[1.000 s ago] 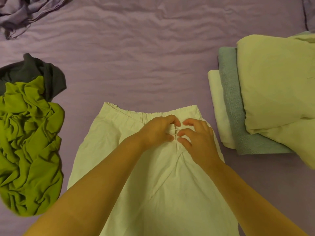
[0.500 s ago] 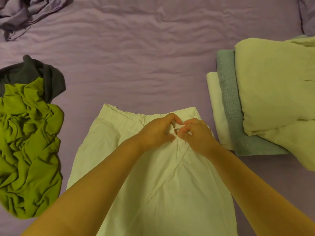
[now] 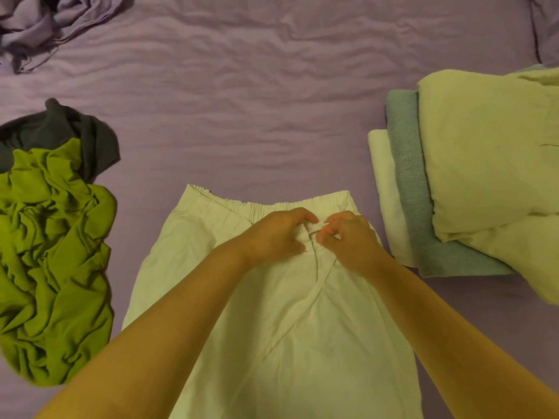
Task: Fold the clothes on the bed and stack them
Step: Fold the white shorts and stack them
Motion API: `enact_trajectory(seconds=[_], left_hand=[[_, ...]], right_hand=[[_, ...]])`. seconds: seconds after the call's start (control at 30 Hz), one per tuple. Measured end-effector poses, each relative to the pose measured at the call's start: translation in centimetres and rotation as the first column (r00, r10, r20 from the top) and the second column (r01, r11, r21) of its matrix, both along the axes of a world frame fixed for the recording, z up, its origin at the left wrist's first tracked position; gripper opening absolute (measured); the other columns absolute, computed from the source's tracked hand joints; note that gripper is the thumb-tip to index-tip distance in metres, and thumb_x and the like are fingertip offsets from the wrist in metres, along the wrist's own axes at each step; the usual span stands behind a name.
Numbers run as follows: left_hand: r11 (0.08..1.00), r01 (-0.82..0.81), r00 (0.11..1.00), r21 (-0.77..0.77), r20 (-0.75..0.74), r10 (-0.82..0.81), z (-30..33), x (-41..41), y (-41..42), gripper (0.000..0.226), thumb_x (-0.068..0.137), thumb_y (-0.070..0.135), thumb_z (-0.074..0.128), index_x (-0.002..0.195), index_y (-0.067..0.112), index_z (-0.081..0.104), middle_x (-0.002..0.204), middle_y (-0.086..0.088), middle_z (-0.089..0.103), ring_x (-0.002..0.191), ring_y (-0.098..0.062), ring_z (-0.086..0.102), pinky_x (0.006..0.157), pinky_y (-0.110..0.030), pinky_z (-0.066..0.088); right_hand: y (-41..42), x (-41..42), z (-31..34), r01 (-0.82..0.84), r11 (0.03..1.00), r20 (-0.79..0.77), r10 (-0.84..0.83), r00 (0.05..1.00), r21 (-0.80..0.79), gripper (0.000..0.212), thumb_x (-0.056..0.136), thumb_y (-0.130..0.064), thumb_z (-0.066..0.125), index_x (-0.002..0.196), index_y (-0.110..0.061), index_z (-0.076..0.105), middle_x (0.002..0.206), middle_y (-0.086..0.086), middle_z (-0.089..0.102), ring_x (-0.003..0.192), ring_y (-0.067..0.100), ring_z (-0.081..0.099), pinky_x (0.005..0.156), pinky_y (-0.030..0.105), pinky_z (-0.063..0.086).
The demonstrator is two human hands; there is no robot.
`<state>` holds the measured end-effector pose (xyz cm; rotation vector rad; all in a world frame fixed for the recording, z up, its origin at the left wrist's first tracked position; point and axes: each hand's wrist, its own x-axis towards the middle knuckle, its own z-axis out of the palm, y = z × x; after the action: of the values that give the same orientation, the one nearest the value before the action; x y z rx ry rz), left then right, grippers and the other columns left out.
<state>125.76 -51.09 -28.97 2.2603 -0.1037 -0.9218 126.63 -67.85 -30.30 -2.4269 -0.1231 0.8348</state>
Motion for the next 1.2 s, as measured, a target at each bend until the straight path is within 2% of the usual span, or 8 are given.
enact_trajectory(seconds=[0.27,0.4,0.57,0.7,0.87,0.97,1.1,1.2], left_hand=[[0.996,-0.039,0.996,-0.075,-0.087,0.032,0.7,0.3,0.3,0.059,0.087,0.011,0.066,0.138,0.029,0.043,0.135,0.008,0.046,0.109,-0.006,0.043,0.088,-0.017,0.034],[0.995,-0.008,0.996,-0.102,-0.09,-0.001,0.8,0.2,-0.2,0.066,0.085,0.015,0.069,0.141,0.029,0.039,0.139,0.008,0.045,0.119,-0.009,0.043,0.093,-0.018,0.033],[0.992,-0.05,0.997,-0.118,0.06,0.057,0.6,-0.2,-1.0,0.052,0.086,0.012,0.066,0.133,0.026,0.048,0.129,0.007,0.055,0.113,-0.011,0.052,0.089,-0.019,0.04],[0.994,-0.037,0.979,-0.1,0.195,0.056,0.1,-0.3,-1.8,0.045,0.089,0.01,0.063,0.13,0.024,0.052,0.128,0.005,0.059,0.113,-0.013,0.054,0.092,-0.02,0.041],[0.998,-0.015,0.953,-0.059,0.301,0.032,0.2,-0.6,-1.4,0.051,0.09,0.015,0.063,0.138,0.025,0.047,0.137,0.007,0.053,0.123,-0.011,0.048,0.095,-0.014,0.032],[1.0,0.019,0.934,-0.003,0.357,-0.016,0.3,-0.7,-1.6,0.053,0.091,0.018,0.062,0.14,0.025,0.044,0.136,0.003,0.054,0.122,-0.016,0.051,0.096,-0.023,0.039],[0.995,0.034,0.902,0.09,0.427,-0.07,0.4,-0.8,-1.8,0.055,0.092,0.023,0.057,0.143,0.026,0.037,0.132,0.001,0.058,0.113,-0.018,0.057,0.085,-0.025,0.044],[0.989,0.054,0.875,0.139,0.47,-0.114,0.1,-0.9,-2.0,0.053,0.092,0.023,0.054,0.143,0.023,0.037,0.111,-0.004,0.067,0.094,-0.021,0.061,0.073,-0.025,0.044]], right_hand=[[-0.1,0.2,0.6,0.027,0.998,-0.057,-0.024,0.998,0.051,0.026,0.095,-0.02,0.052,0.1,0.001,0.067,0.119,0.014,0.06,0.11,0.026,0.052,0.085,0.025,0.036],[-0.2,0.3,0.1,0.054,0.996,-0.092,-0.047,0.995,0.072,0.026,0.096,-0.023,0.052,0.104,-0.002,0.067,0.122,0.01,0.058,0.112,0.023,0.051,0.087,0.021,0.031],[-0.1,0.5,-0.4,0.081,0.994,-0.085,-0.075,0.994,0.071,0.027,0.096,-0.023,0.052,0.099,-0.003,0.068,0.108,0.012,0.063,0.104,0.026,0.057,0.092,0.033,0.044],[0.0,0.7,-0.6,0.102,0.993,-0.108,-0.095,0.99,0.062,0.027,0.096,-0.022,0.05,0.101,-0.002,0.068,0.107,0.012,0.063,0.102,0.028,0.057,0.095,0.042,0.046],[0.3,1.4,-0.5,0.161,0.986,-0.22,-0.148,0.964,0.044,0.03,0.096,-0.024,0.051,0.107,0.0,0.063,0.099,0.013,0.06,0.1,0.029,0.057,0.094,0.039,0.044],[0.5,1.7,-0.2,0.155,0.987,-0.272,-0.138,0.952,0.043,0.03,0.097,-0.021,0.049,0.113,0.002,0.061,0.106,0.02,0.062,0.105,0.034,0.058,0.096,0.04,0.043],[0.2,1.6,0.3,0.126,0.991,-0.253,-0.108,0.961,0.055,0.025,0.093,-0.012,0.049,0.093,0.009,0.062,0.097,0.03,0.061,0.098,0.045,0.057,0.081,0.045,0.047],[0.5,1.8,0.0,0.103,0.994,-0.269,-0.091,0.959,0.031,0.027,0.096,-0.015,0.047,0.104,0.006,0.062,0.106,0.027,0.062,0.103,0.041,0.057,0.09,0.043,0.045]])
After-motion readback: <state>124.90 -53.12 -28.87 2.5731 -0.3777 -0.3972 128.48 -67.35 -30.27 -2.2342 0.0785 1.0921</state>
